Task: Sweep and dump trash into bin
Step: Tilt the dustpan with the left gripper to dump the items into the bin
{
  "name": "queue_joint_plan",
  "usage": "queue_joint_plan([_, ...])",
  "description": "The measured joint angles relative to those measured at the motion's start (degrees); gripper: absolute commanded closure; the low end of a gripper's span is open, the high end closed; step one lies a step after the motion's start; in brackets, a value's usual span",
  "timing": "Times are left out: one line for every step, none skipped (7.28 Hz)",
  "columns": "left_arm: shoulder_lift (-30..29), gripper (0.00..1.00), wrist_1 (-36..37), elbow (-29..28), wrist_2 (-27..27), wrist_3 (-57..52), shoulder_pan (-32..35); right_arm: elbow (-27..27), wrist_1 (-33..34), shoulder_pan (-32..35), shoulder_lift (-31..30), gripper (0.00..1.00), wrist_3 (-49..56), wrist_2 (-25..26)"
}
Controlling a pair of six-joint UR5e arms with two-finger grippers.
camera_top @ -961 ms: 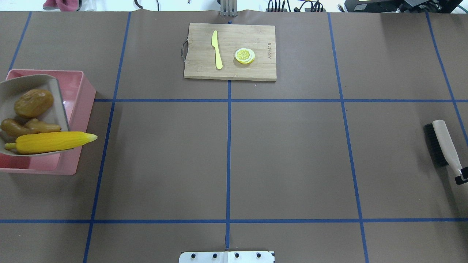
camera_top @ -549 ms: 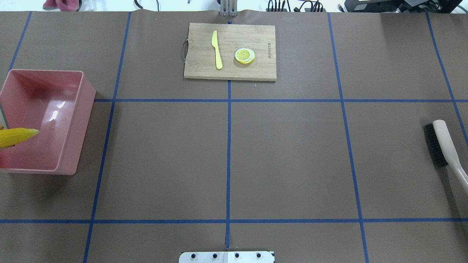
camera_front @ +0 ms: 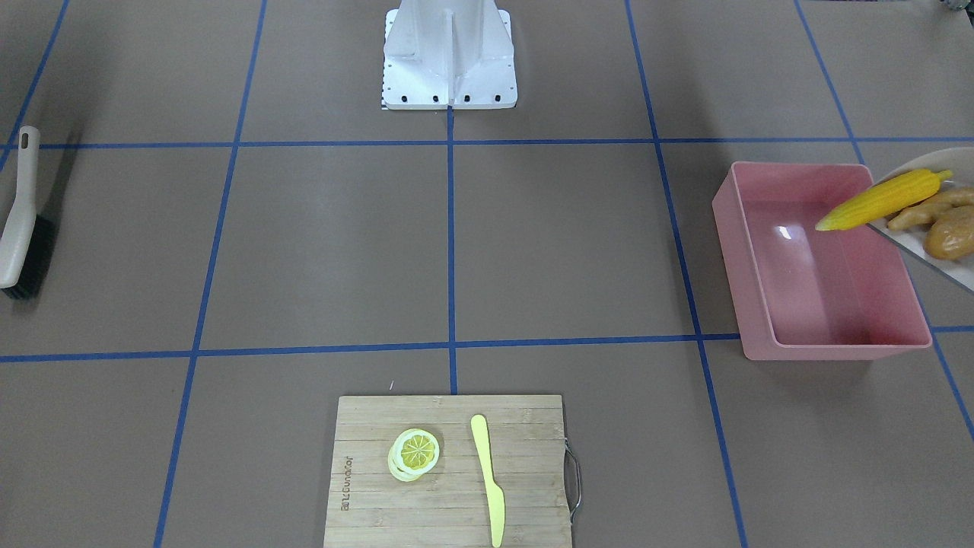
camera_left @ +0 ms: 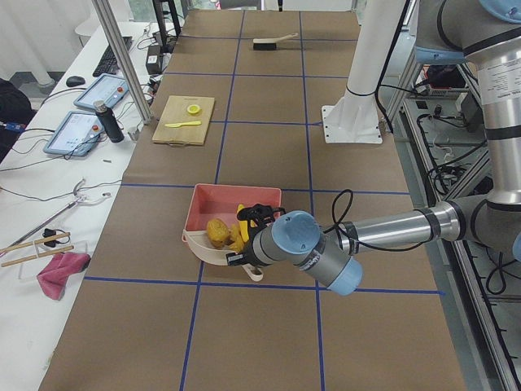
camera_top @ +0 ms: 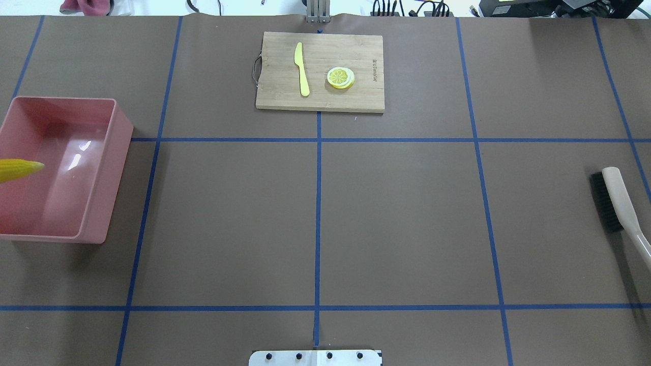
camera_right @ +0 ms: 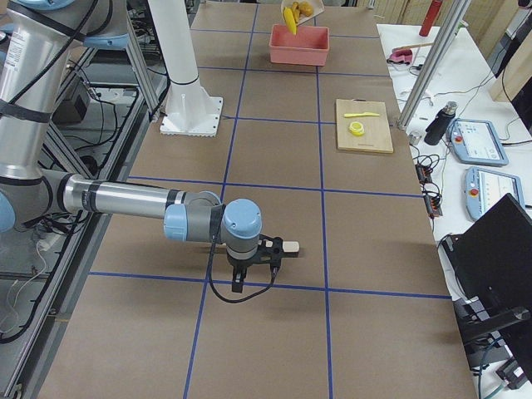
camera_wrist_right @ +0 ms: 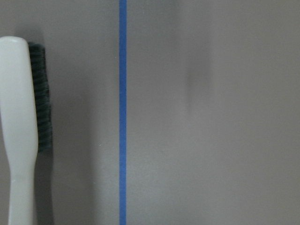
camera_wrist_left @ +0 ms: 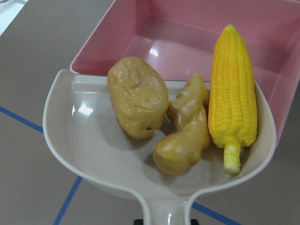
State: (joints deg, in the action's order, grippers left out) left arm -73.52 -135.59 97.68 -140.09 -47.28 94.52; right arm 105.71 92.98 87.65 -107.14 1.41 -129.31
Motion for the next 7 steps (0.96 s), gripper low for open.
queue_joint_plan([0.18, 1.00, 0.39, 2.40, 3.90, -0.34, -1.59, -0.06, 2.20, 0.12, 1.43, 0.00, 1.40, 1.77])
queue_joint_plan([0.44, 1.00, 1.54, 5.22, 8.35, -0.72, -4.26, -0.09, 3.07, 0.13, 1.99, 0.00, 1.83, 2.34])
queue_joint_plan([0.62, 1.00, 3.12, 7.71, 11.89, -1.66, -6.45, -0.10, 3.27, 0.15, 2.19, 0.00, 1.89, 2.31])
queue_joint_plan([0.65, 1.00, 4.43, 9.29, 14.16, -3.79, -7.71, -0.26, 3.19, 0.14, 2.27, 0.00, 1.85, 2.09])
queue_joint_plan([0.62, 1.00, 5.32, 10.30, 15.66, -6.13, -8.47, -0.48, 3.13, 0.11, 2.39, 0.00, 1.79, 1.83])
queue_joint_plan([0.59, 1.00, 5.73, 10.96, 16.70, -7.74, -8.98, -0.58, 3.12, 0.08, 2.54, 0.00, 1.76, 1.26])
queue_joint_plan([0.58, 1.00, 5.91, 11.32, 16.93, -8.45, -9.23, -0.64, 3.18, 0.08, 2.59, 0.00, 1.75, 0.50])
